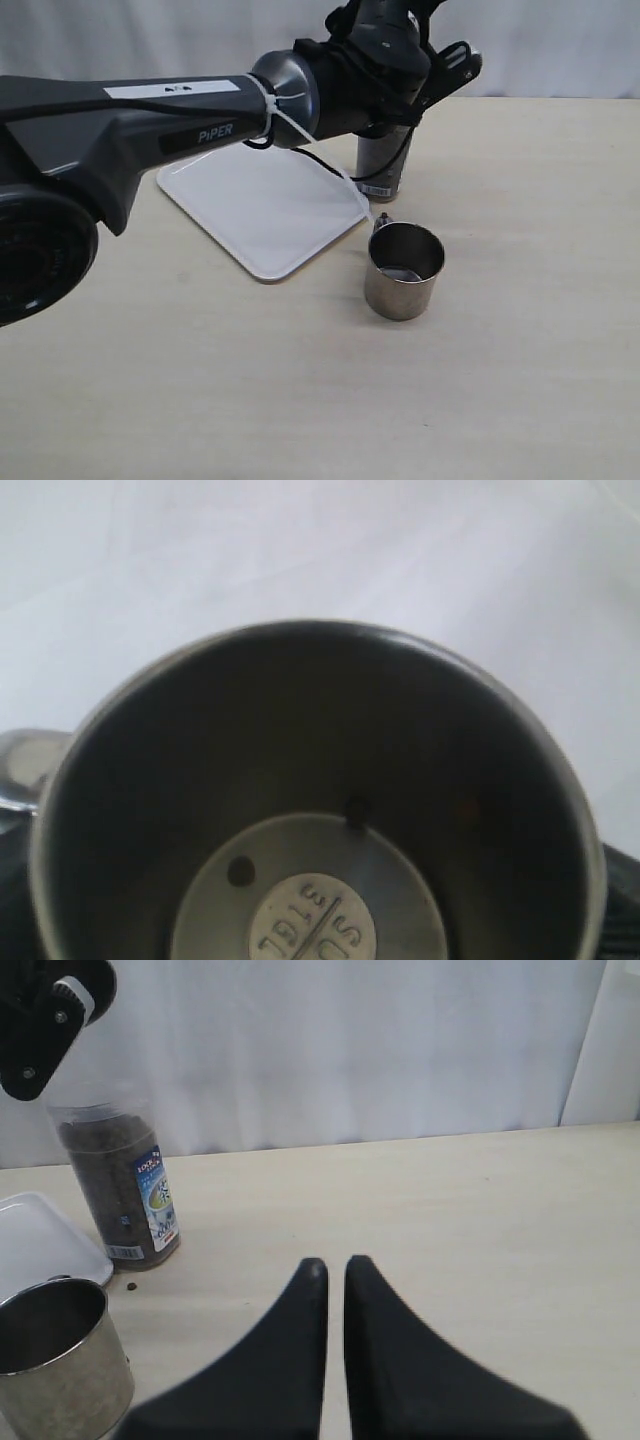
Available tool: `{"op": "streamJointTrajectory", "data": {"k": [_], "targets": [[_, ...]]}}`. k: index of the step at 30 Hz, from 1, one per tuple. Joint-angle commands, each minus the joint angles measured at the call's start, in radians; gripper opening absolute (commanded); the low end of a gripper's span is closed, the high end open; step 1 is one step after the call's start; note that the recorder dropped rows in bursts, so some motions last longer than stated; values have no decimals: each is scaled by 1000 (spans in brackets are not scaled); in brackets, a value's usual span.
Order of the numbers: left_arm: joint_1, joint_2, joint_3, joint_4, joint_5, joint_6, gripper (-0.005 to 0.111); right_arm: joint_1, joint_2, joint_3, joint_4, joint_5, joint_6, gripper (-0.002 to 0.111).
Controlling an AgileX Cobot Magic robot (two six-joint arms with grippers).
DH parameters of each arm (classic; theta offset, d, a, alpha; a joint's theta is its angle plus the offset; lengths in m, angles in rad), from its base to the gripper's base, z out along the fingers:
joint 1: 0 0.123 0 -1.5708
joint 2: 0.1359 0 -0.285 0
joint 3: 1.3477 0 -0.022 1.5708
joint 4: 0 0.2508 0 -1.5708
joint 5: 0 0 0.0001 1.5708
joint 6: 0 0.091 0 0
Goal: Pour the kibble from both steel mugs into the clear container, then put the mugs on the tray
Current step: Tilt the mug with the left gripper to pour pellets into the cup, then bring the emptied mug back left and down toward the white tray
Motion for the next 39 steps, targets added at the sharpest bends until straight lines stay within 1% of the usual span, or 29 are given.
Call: {"op": "streamJointTrajectory", "data": {"k": [1, 6, 13, 19, 23, 27, 29, 31, 33, 36, 39], "targets": [[-6, -1, -8, 5, 14, 3, 0, 4, -2, 2, -13, 1, 0, 5], [-12, -1, 3, 5, -26, 17, 0, 4, -2, 2, -13, 1, 0, 5], [-12, 10, 26, 5, 25, 139, 0, 4, -2, 2, -13, 1, 0, 5], [-17, 22, 43, 5, 27, 210, 0, 4, -2, 2, -13, 1, 0, 5], [-26, 22, 45, 5, 113, 207, 0, 4, -2, 2, -13, 1, 0, 5], [-26, 18, 41, 5, 159, 205, 0, 4, -2, 2, -13, 1, 0, 5], [-26, 18, 41, 5, 161, 180, 0, 4, -2, 2, -13, 1, 0, 5], [-26, 18, 41, 5, 135, 122, 0, 4, -2, 2, -13, 1, 0, 5], [-28, 18, 56, 5, 102, 134, 0, 4, -2, 2, -13, 1, 0, 5], [-34, 18, 63, 5, 138, 146, 0, 4, -2, 2, -13, 1, 0, 5], [-34, 18, 56, 5, 152, 122, 0, 4, -2, 2, -13, 1, 0, 5]]}}
